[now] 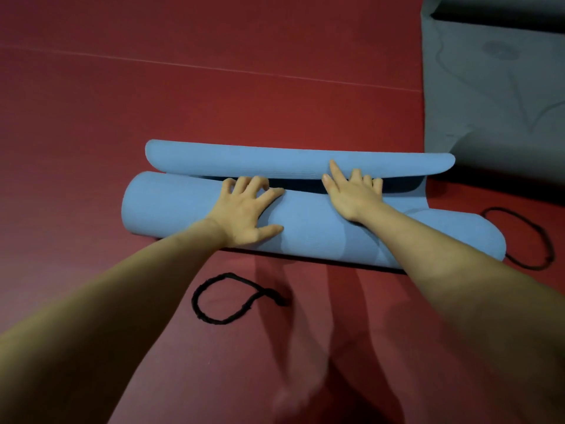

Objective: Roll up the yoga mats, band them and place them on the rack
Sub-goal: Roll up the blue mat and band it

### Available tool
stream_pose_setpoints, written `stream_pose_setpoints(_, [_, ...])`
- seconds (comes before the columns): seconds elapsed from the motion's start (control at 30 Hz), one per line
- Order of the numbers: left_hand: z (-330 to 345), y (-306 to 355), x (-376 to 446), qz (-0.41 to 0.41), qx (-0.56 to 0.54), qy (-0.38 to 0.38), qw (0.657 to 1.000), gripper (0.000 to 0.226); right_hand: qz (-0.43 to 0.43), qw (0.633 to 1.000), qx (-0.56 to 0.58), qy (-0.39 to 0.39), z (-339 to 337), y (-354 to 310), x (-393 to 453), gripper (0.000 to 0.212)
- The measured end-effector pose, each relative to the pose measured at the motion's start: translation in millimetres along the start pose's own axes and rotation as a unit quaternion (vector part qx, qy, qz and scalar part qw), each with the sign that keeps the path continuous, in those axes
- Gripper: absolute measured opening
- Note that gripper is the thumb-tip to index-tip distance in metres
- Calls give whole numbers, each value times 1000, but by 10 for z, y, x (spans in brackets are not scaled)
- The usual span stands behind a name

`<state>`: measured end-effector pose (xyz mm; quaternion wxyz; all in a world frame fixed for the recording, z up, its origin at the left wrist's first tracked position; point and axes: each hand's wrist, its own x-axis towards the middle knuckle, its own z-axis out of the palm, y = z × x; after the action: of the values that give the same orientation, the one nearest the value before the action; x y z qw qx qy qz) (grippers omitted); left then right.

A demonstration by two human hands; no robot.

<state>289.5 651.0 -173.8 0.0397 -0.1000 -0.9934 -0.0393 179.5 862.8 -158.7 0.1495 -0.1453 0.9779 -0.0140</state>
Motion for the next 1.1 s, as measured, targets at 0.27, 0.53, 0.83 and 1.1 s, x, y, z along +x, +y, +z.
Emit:
stream_pose_setpoints(0.27, [33, 149, 549, -208, -59, 1, 976, 39, -77, 989, -6, 124, 68, 167, 137, 63])
stream_pose_setpoints(0.53, [41, 195, 989, -267, 24, 113, 957, 27, -203, 938, -18, 279, 281, 300, -31, 61])
stream_pose_setpoints(0.83, [68, 86, 910, -92, -20, 113, 989, 48, -189, 953, -87, 222, 145, 176, 209, 99])
stream_pose_setpoints(1.1, [-108, 18, 1206, -73, 6, 52, 996, 50, -185, 925, -96, 317, 108, 130, 345, 60])
